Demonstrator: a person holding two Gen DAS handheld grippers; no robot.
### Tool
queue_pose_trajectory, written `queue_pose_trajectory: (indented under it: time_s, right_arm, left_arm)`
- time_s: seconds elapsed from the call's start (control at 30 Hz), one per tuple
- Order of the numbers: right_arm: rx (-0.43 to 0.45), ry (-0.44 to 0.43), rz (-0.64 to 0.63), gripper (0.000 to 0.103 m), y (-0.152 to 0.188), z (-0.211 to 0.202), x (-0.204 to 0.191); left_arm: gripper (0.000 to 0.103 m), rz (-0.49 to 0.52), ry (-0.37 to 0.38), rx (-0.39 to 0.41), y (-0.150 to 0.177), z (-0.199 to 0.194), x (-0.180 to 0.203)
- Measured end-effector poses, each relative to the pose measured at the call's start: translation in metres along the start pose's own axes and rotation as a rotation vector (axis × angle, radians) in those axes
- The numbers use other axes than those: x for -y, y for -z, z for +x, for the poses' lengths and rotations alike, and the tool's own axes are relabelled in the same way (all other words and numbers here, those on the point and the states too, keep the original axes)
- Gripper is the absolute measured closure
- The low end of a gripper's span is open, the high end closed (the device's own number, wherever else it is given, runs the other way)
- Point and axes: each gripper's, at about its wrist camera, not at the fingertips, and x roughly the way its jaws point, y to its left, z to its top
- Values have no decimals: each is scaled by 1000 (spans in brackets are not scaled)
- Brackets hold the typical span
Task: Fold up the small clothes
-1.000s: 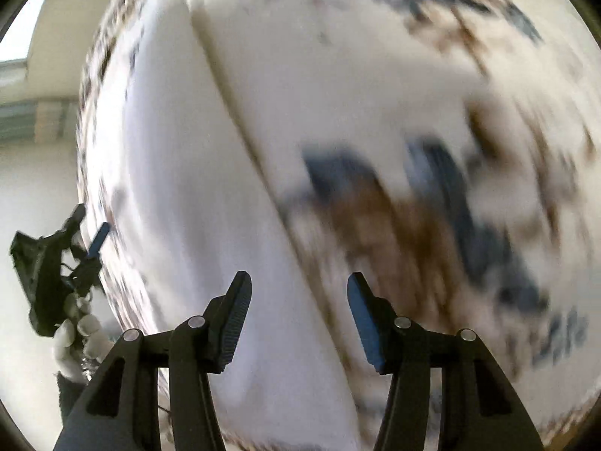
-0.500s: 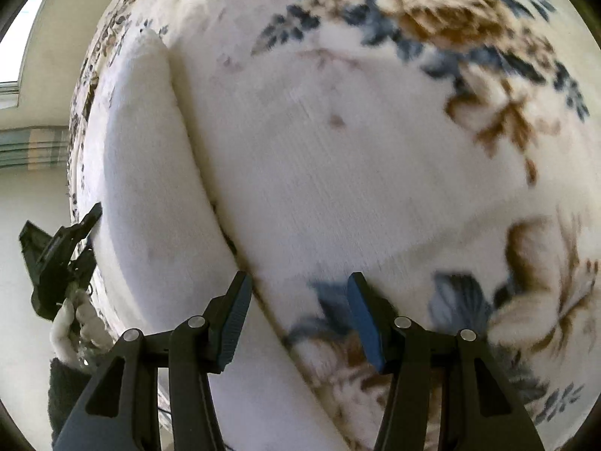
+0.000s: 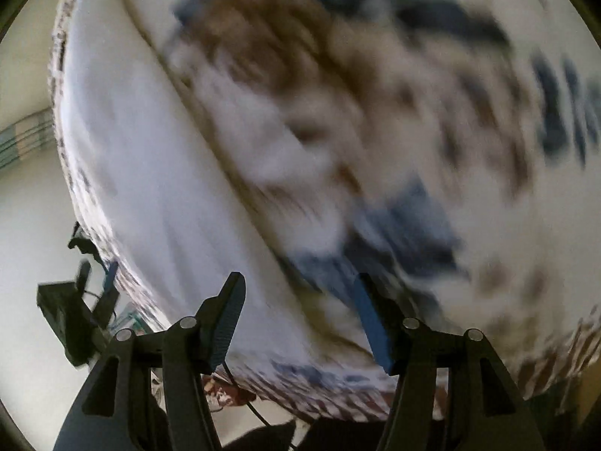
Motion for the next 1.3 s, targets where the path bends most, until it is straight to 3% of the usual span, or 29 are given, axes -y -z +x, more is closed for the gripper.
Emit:
queue_pose_trajectory:
  time_s: [0.13,0.2,0.27,0.37,0.53,0.57,0.6,0.63,0.83,0.97,1.0,1.1,1.17,1.2,1.23,1.3]
  right_arm:
    - [45,-48,-56,39,16,10,9]
    - [44,-92,-71,35,19,16,12]
    - [39,-141,-75,34,14,28,5]
    - [26,-218,-71,34,9,40,2]
    - [-11,-290,-74,34,11,60,-8]
    - [-13,-290,-82,35,15,63,-12]
    - [-14,-304,-89,50,18,64,-15]
    - [-15,-301,-99,96,19,65,-23]
    - [95,-194,-52,96,36,46,-15]
    - [80,-139,-72,96,31,56,-27]
    - [65,-122,-89,94,31,58,-31]
    - [31,-135,-88,72,31,61,-48]
    - [24,-160,-81,72,33,60,-53]
    - [39,-140,-85,75,35,57,-51]
    - [58,-124,-97,93,38,55,-51]
    - [74,-62,-121,98,44,54,-54]
  left_arm:
    - [40,-62,-13,-33,35,16,-20]
    - [38,-77,7,-32,43,25,-23]
    - [30,-94,51,-13,46,29,-21]
    - [28,-101,85,-5,48,39,-14]
    - [28,-27,3,0,53,42,0]
    - [28,-25,-2,1,54,43,2]
    - [28,-26,-6,3,56,43,1]
    - [28,-29,-8,5,56,43,2]
    - [28,-37,-16,7,62,41,1]
    - [28,-31,-45,5,67,41,3]
    - [28,-28,-54,4,67,42,4]
    - [28,-16,-77,7,70,44,7]
    - [28,-20,-82,16,71,45,8]
    - [28,-29,-81,20,71,44,7]
    - [28,-39,-75,24,71,43,6]
    - [28,-60,-71,37,74,38,2]
